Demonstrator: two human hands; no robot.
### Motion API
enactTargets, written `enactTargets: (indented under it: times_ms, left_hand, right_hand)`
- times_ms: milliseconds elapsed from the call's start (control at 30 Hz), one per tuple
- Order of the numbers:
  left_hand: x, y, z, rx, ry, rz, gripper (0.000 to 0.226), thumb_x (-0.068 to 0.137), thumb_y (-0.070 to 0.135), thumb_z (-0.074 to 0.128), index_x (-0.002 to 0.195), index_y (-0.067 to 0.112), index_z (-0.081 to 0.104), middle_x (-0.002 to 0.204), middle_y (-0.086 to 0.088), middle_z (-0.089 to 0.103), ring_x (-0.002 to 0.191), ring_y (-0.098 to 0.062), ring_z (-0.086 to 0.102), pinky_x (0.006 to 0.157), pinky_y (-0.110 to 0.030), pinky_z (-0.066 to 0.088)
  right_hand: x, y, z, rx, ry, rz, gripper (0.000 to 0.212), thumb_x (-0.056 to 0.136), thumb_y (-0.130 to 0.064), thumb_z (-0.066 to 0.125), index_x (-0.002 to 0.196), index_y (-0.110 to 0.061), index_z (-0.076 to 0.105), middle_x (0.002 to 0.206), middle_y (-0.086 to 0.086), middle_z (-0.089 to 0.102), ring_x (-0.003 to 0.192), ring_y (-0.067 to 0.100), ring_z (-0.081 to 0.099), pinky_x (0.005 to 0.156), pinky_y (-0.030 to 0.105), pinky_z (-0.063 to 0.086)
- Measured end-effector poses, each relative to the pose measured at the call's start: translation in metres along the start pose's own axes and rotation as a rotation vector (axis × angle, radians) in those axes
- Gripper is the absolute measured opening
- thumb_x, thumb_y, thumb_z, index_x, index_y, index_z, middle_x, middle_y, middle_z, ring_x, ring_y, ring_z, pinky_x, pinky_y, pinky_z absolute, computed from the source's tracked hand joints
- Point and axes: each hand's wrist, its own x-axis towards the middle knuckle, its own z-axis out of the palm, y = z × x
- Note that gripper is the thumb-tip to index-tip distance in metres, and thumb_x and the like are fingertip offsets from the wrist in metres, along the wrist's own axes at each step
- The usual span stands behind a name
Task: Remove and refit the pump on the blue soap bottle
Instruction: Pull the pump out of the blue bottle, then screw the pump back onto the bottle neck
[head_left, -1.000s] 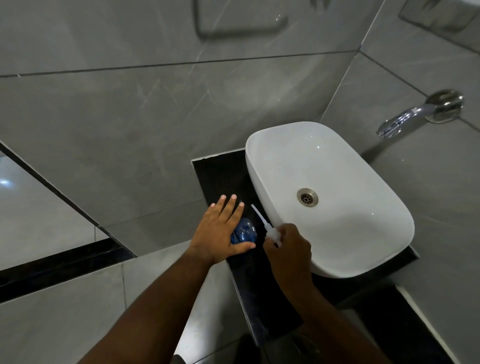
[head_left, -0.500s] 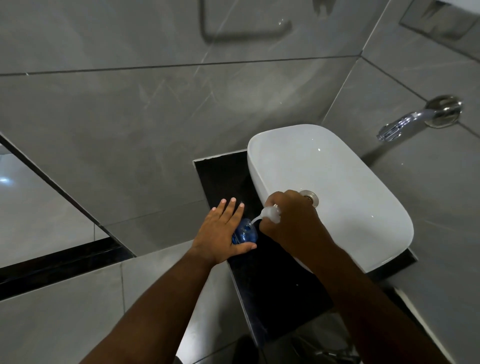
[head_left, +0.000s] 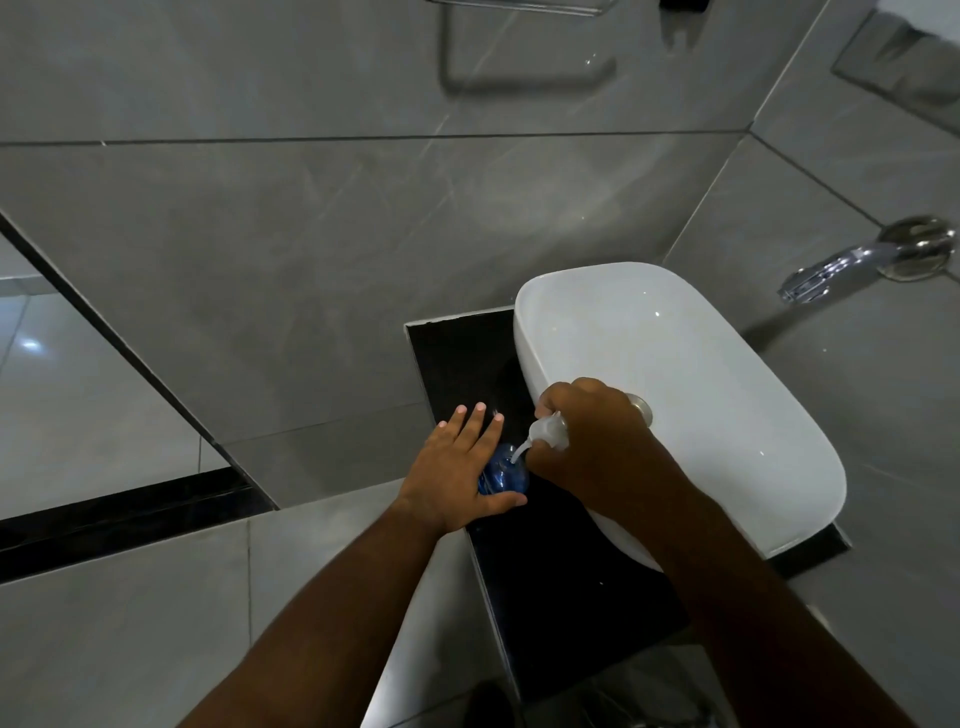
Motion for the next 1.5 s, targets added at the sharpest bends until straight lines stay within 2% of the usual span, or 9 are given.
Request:
enactTargets:
  times_ms: [300, 467, 567, 767, 1000, 1167, 1333, 1433, 1500]
  left_hand:
    - [0.0, 0.002, -0.001, -0.015, -0.012, -0.017, 0.106, 0.073, 0.092, 0.024, 0.152, 0.028, -0.008, 0.161, -0.002, -0.01, 0.147, -0.023, -0.012, 0.114, -0.04, -0.007]
    - [-0.002, 0.005, -0.002, -0.035, -0.013, -0.034, 0.106, 0.072, 0.092, 0.023, 0.152, 0.029, -0.006, 0.162, -0.003, -0.005, 0.147, -0.024, -0.01, 0.113, -0.04, -0.006]
    - [-0.003, 0.006, -0.004, -0.04, -0.008, -0.035, 0.105, 0.073, 0.091, 0.024, 0.153, 0.029, -0.004, 0.163, -0.005, -0.003, 0.148, -0.026, -0.008, 0.113, -0.04, -0.006]
    - [-0.003, 0.006, -0.005, -0.06, -0.027, -0.043, 0.103, 0.074, 0.089, 0.026, 0.153, 0.03, -0.004, 0.162, -0.003, -0.007, 0.147, -0.025, -0.011, 0.114, -0.041, -0.006]
    - [-0.004, 0.007, -0.007, -0.067, -0.028, -0.036, 0.101, 0.076, 0.087, 0.028, 0.153, 0.029, -0.003, 0.163, -0.004, -0.005, 0.147, -0.025, -0.011, 0.116, -0.042, -0.004]
    - [-0.004, 0.007, -0.008, -0.067, -0.032, -0.04, 0.097, 0.08, 0.082, 0.034, 0.153, 0.029, -0.002, 0.163, -0.004, -0.005, 0.147, -0.025, -0.011, 0.118, -0.045, -0.001]
    - [-0.005, 0.007, -0.005, -0.069, -0.017, -0.029, 0.095, 0.083, 0.079, 0.038, 0.153, 0.028, -0.001, 0.163, -0.005, -0.004, 0.147, -0.025, -0.011, 0.116, -0.043, -0.003]
    - [-0.004, 0.006, -0.004, -0.092, -0.016, -0.023, 0.099, 0.079, 0.083, 0.037, 0.153, 0.029, -0.001, 0.162, -0.004, -0.005, 0.147, -0.024, -0.012, 0.116, -0.042, -0.004]
    - [-0.004, 0.006, -0.002, -0.121, -0.002, -0.018, 0.1, 0.078, 0.084, 0.038, 0.153, 0.03, 0.0, 0.163, -0.004, -0.004, 0.146, -0.021, -0.013, 0.115, -0.041, -0.005]
  right_hand:
    - [0.011, 0.006, 0.036, -0.04, -0.179, 0.027, 0.039, 0.08, -0.032, 0.066, 0.11, -0.009, 0.056, 0.109, 0.012, 0.061, 0.093, 0.019, 0.057, 0.076, 0.024, 0.04]
    - [0.03, 0.019, 0.066, -0.058, -0.416, 0.097, 0.06, 0.085, -0.031, 0.065, 0.135, -0.008, 0.04, 0.141, 0.014, 0.045, 0.127, 0.03, 0.046, 0.112, 0.039, 0.034]
    - [0.034, 0.029, 0.08, -0.016, -0.445, 0.15, 0.065, 0.085, -0.032, 0.065, 0.138, -0.008, 0.037, 0.145, 0.013, 0.043, 0.131, 0.029, 0.043, 0.115, 0.037, 0.029]
    - [0.02, 0.034, 0.089, 0.248, -0.123, 0.152, 0.069, 0.076, -0.028, 0.075, 0.135, -0.014, 0.042, 0.134, 0.009, 0.057, 0.118, 0.026, 0.057, 0.101, 0.033, 0.044]
    - [0.005, 0.039, 0.101, 0.424, -0.032, 0.222, 0.029, 0.079, -0.024, 0.07, 0.106, -0.014, 0.064, 0.1, 0.005, 0.069, 0.095, 0.023, 0.066, 0.08, 0.026, 0.051]
    - [0.001, 0.034, 0.104, 0.512, 0.074, 0.298, 0.031, 0.073, -0.03, 0.077, 0.096, -0.011, 0.066, 0.086, 0.001, 0.07, 0.08, 0.019, 0.068, 0.071, 0.029, 0.058]
    - [-0.003, 0.04, 0.105, 0.642, -0.046, 0.197, 0.044, 0.081, -0.02, 0.072, 0.122, -0.013, 0.058, 0.105, -0.002, 0.066, 0.097, 0.014, 0.065, 0.082, 0.023, 0.055]
    - [-0.001, 0.045, 0.105, 0.545, -0.007, 0.19, 0.016, 0.078, -0.021, 0.072, 0.093, -0.018, 0.068, 0.077, -0.011, 0.066, 0.073, 0.005, 0.064, 0.061, 0.003, 0.047]
    - [0.005, 0.046, 0.103, 0.492, 0.023, 0.197, 0.012, 0.072, -0.026, 0.076, 0.076, -0.023, 0.065, 0.065, -0.01, 0.062, 0.059, 0.002, 0.057, 0.053, 0.005, 0.044]
